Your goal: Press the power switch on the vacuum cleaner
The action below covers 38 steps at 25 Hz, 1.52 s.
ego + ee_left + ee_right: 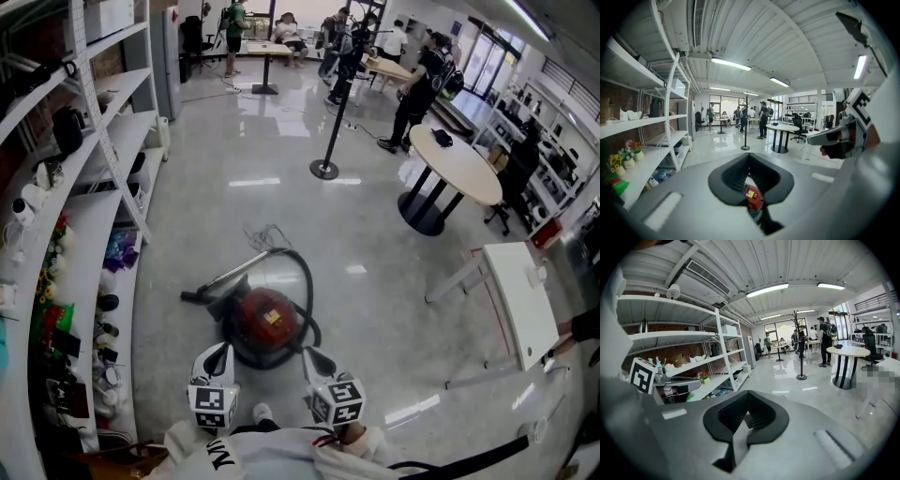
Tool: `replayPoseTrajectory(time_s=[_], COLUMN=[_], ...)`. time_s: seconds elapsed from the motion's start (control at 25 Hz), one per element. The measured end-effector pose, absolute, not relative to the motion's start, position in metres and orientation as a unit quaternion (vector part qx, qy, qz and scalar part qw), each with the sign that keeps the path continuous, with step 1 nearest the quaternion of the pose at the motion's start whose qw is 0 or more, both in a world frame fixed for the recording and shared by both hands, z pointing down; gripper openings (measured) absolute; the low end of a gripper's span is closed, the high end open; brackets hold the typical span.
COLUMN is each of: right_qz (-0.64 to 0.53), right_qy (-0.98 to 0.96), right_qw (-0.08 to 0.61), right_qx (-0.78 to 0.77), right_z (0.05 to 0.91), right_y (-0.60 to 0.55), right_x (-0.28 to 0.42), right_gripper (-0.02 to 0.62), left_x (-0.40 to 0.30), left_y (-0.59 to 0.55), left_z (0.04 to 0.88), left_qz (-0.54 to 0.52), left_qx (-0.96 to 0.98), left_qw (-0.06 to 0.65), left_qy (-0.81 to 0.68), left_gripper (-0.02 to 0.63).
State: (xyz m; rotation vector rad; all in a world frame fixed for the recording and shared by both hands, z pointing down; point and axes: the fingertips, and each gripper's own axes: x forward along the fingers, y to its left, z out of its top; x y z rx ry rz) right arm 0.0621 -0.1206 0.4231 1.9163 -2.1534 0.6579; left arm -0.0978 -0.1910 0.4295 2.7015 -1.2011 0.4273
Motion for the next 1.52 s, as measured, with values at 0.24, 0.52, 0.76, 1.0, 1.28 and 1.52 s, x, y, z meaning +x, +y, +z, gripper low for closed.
replayPoseTrajectory(time_s=[0.24,0.52,0.76,1.0,1.28,1.52], right_qz=[0.226,0.223,0.229,0.235,0.241,0.251], right_qy=[-0.718,-0.715,-0.712,-0.709,-0.715,-0.716], right_qw=[0.097,0.097,0.101,0.101,0.096,0.089], right_qx=[0.651,0.656,0.656,0.657,0.65,0.645], right_z=[0.429,0.426,0.431,0.437,0.441,0.447], right_y=[-0.12,-0.12,-0.116,-0.123,-0.142,-0.155], right_x=[0.062,0.068,0.074,0.086,0.101,0.116], right_gripper=[0.0,0.0,0.0,0.0,0.0,0.0], left_x=[-0.102,-0.096,-0.086,-0.075,-0.063,-0.049], left_y=[-0.197,-0.197,-0.198,-0.205,-0.222,-0.231], left_z=[0.435,0.433,0.437,0.439,0.44,0.44], left_qz=[0.148,0.147,0.15,0.155,0.164,0.175], left_qx=[0.901,0.904,0.905,0.906,0.9,0.898], left_qw=[0.081,0.079,0.081,0.08,0.079,0.075], left_qy=[-0.399,-0.394,-0.389,-0.386,-0.395,-0.397], left_gripper=[0.0,0.0,0.0,0.0,0.0,0.0])
